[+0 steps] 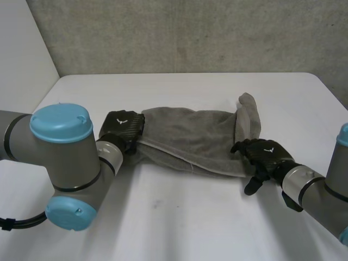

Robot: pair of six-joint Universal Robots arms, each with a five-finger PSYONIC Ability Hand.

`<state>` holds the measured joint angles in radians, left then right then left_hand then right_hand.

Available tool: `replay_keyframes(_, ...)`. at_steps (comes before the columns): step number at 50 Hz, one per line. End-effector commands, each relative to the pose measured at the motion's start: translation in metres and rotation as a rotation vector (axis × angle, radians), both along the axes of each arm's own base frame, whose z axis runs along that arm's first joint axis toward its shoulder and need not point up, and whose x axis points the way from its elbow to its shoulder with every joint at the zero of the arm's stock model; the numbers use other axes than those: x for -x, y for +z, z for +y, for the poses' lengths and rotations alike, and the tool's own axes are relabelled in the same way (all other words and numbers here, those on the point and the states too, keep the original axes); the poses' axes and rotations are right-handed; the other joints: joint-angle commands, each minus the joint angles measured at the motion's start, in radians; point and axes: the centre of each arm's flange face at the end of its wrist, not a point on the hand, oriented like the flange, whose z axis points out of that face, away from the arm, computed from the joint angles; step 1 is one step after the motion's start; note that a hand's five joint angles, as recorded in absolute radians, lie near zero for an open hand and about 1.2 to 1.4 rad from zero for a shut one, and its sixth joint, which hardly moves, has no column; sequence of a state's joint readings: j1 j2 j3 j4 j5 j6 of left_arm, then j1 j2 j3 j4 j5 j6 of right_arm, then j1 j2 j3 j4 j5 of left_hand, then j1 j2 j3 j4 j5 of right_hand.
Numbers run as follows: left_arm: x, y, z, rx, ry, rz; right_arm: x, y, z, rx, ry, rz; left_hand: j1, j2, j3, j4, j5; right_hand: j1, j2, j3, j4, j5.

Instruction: Fold the towel.

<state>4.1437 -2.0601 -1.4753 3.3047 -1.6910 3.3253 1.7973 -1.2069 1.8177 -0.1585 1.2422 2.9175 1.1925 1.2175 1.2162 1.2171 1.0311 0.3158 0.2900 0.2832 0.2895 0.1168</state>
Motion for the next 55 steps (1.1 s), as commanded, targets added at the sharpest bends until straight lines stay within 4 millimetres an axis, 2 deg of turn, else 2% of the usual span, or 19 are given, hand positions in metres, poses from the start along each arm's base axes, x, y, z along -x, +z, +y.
replay_keyframes(1, -0.010, -0.005, -0.016, -0.008, 0.044, -0.002, 0.018, -0.003, -0.018, 0.095, -0.100, 0.014, 0.204, 0.179, 0.180, 0.179, 0.191, 0.019, 0.045, 0.051, 0.045, 0.043)
replay_keyframes(9, -0.012, -0.009, -0.018, -0.017, 0.052, -0.008, 0.034, -0.015, -0.040, 0.147, -0.137, 0.082, 0.204, 0.179, 0.180, 0.179, 0.191, 0.063, 0.089, 0.095, 0.089, 0.087)
replay_keyframes(15, -0.011, -0.013, -0.018, -0.027, 0.050, -0.013, 0.041, -0.019, -0.045, 0.152, -0.145, 0.111, 0.204, 0.179, 0.180, 0.179, 0.191, 0.163, 0.188, 0.195, 0.189, 0.187)
replay_keyframes(17, -0.011, -0.013, -0.018, -0.027, 0.050, -0.013, 0.047, -0.016, -0.049, 0.158, -0.158, 0.106, 0.204, 0.179, 0.180, 0.179, 0.191, 0.364, 0.390, 0.397, 0.390, 0.388)
replay_keyframes(18, -0.012, -0.014, -0.018, -0.029, 0.050, -0.015, 0.047, -0.016, -0.049, 0.158, -0.158, 0.106, 0.204, 0.179, 0.180, 0.179, 0.191, 0.365, 0.391, 0.398, 0.391, 0.390)
replay_keyframes(19, -0.011, -0.016, -0.018, -0.033, 0.049, -0.017, 0.049, -0.015, -0.050, 0.158, -0.164, 0.104, 0.204, 0.179, 0.180, 0.179, 0.191, 0.528, 0.554, 0.560, 0.554, 0.552)
replay_keyframes(20, -0.011, -0.016, -0.018, -0.033, 0.049, -0.017, 0.049, -0.015, -0.050, 0.158, -0.164, 0.104, 0.204, 0.179, 0.180, 0.179, 0.191, 0.530, 0.555, 0.562, 0.556, 0.554)
replay_keyframes(21, -0.011, -0.018, -0.017, -0.038, 0.049, -0.018, 0.050, -0.015, -0.051, 0.159, -0.166, 0.102, 0.204, 0.179, 0.180, 0.179, 0.191, 0.748, 0.773, 0.780, 0.774, 0.772)
replay_keyframes(22, -0.011, -0.019, -0.017, -0.042, 0.049, -0.020, 0.050, -0.015, -0.052, 0.160, -0.165, 0.099, 0.204, 0.179, 0.180, 0.179, 0.191, 1.077, 1.103, 1.110, 1.103, 1.102)
replay_keyframes(28, -0.013, -0.024, -0.015, -0.057, 0.052, -0.027, 0.049, -0.012, -0.053, 0.163, -0.146, 0.078, 0.204, 0.179, 0.180, 0.179, 0.191, 1.081, 1.106, 1.113, 1.107, 1.105)
replay_keyframes(30, -0.015, -0.028, -0.012, -0.073, 0.052, -0.036, 0.054, -0.011, -0.056, 0.164, -0.156, 0.067, -0.249, -0.274, -0.272, -0.273, -0.262, 1.081, 1.106, 1.113, 1.107, 1.105)
replay_keyframes(31, -0.015, -0.028, -0.012, -0.073, 0.052, -0.036, 0.054, -0.011, -0.056, 0.164, -0.156, 0.067, -0.251, -0.276, -0.275, -0.275, -0.264, 1.081, 1.106, 1.113, 1.107, 1.105)
replay_keyframes(32, -0.016, -0.031, -0.009, -0.083, 0.050, -0.044, 0.056, -0.009, -0.058, 0.169, -0.161, 0.069, -0.440, -0.465, -0.464, -0.464, -0.453, 1.081, 1.106, 1.113, 1.107, 1.105)
replay_keyframes(33, -0.016, -0.031, -0.009, -0.083, 0.050, -0.044, 0.058, -0.007, -0.059, 0.177, -0.165, 0.071, -0.442, -0.467, -0.465, -0.466, -0.455, 1.081, 1.106, 1.113, 1.107, 1.105)
replay_keyframes(34, -0.017, -0.034, -0.007, -0.092, 0.049, -0.051, 0.058, -0.007, -0.059, 0.177, -0.165, 0.071, -0.538, -0.563, -0.561, -0.562, -0.551, 1.081, 1.106, 1.113, 1.107, 1.105)
replay_keyframes(39, -0.020, -0.036, -0.006, -0.099, 0.052, -0.054, 0.063, 0.001, -0.063, 0.203, -0.181, 0.072, -0.559, -0.584, -0.583, -0.584, -0.572, 1.081, 1.106, 1.113, 1.107, 1.105)
replay_keyframes(46, -0.033, -0.037, -0.015, -0.111, 0.096, -0.060, 0.075, 0.006, -0.072, 0.216, -0.220, 0.077, -0.559, -0.584, -0.583, -0.584, -0.572, 1.081, 1.106, 1.113, 1.107, 1.105)
replay_keyframes(55, -0.040, -0.040, -0.007, -0.130, 0.106, -0.067, 0.079, 0.008, -0.074, 0.223, -0.240, 0.085, -0.547, -0.572, -0.571, -0.572, -0.561, 1.081, 1.106, 1.113, 1.107, 1.105)
